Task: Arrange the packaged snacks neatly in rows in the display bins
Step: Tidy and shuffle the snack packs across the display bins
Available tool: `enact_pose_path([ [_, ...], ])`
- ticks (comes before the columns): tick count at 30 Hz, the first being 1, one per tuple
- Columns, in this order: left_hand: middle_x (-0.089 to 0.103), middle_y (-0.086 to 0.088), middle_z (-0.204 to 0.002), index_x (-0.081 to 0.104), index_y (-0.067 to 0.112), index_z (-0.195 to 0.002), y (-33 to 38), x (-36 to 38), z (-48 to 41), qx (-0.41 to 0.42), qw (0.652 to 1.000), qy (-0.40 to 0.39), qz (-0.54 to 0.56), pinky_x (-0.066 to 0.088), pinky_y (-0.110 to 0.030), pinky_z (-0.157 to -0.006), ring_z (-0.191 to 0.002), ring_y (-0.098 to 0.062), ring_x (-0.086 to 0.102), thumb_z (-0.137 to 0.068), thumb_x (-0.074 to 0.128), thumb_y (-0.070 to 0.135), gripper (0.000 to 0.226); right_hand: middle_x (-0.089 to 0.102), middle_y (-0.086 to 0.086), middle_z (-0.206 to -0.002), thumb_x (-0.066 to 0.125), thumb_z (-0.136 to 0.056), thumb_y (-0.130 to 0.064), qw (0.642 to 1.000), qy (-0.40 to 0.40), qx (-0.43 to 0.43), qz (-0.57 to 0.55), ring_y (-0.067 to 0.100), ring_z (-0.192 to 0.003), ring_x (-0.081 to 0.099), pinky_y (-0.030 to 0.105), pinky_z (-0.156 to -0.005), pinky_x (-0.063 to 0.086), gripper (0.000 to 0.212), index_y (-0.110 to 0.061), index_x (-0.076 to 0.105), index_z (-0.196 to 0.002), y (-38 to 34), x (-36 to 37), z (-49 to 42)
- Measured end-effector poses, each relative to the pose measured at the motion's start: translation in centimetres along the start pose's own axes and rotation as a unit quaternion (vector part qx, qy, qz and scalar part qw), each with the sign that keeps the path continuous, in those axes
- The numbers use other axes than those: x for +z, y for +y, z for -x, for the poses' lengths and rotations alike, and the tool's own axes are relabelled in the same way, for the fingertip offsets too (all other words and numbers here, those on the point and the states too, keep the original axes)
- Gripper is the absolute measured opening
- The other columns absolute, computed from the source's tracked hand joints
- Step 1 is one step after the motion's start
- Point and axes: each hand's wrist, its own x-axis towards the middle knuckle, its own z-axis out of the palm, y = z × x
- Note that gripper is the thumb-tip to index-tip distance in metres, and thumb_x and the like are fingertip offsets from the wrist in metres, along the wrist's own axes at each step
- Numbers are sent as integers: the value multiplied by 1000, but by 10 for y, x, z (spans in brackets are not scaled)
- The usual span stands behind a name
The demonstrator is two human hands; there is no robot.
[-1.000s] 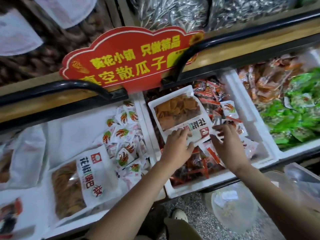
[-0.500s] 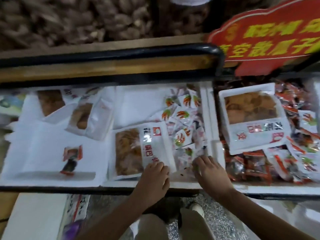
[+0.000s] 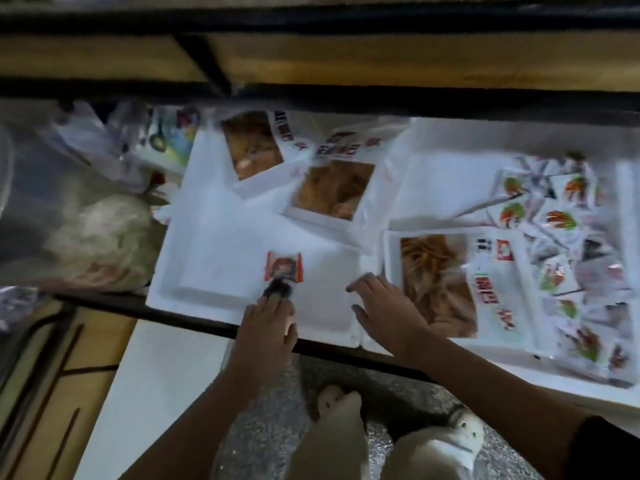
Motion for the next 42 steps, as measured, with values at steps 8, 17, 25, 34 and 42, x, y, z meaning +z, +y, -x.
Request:
enact_pose_path([
  [8, 50, -6, -122, 47, 14, -127, -69, 23, -37, -149, 980, -114, 63, 38, -34, -92, -112, -24, 49, -92, 53, 39, 44, -1, 2, -159, 47, -97, -22, 992, -117, 33, 22, 21, -145, 3, 33, -116, 9, 70, -15, 2, -151, -45, 48, -96],
  [17, 57, -9, -117, 36, 5, -121, -63, 41, -58, -261, 940, -138, 172, 43, -38, -90, -109, -29, 56, -77, 72, 43, 69, 37, 8, -137, 57, -90, -35, 990, -104, 98, 17, 25, -126, 33, 35, -105, 29, 59, -14, 33, -140, -63, 77, -134],
  [25, 59, -4, -91, 55, 10, -98, -61, 32, -61, -185, 936, -139, 263, 31, -20, -63, -87, -21, 58, -85, 67, 25, 24, 65, 5, -102, 62, -87, -37, 981, -87, 145, -92, 27, -95, 60, 34, -75, 48, 35, -18, 50, -114, -52, 53, -99],
  [34, 64, 0, -90, 57, 13, -101, 25, -9, -64, -122, 916, 28, 381, 39, -8, -57, -72, -11, 57, -89, 63, 18, 15, 64, 4, -83, 59, -88, -40, 963, 54, 193, -182, 16, -66, 64, 29, -59, 49, 36, -18, 41, -109, -11, -29, -5],
  [42, 67, -4, -107, 59, 10, -117, 186, -23, -88, -19, 919, -4, 394, 50, -27, -81, -92, -17, 64, -92, 60, 24, 29, 62, 7, -70, 64, -87, -28, 887, 172, 328, -275, 24, -70, 62, 30, -61, 43, 26, -15, 48, -103, 89, -72, 119],
])
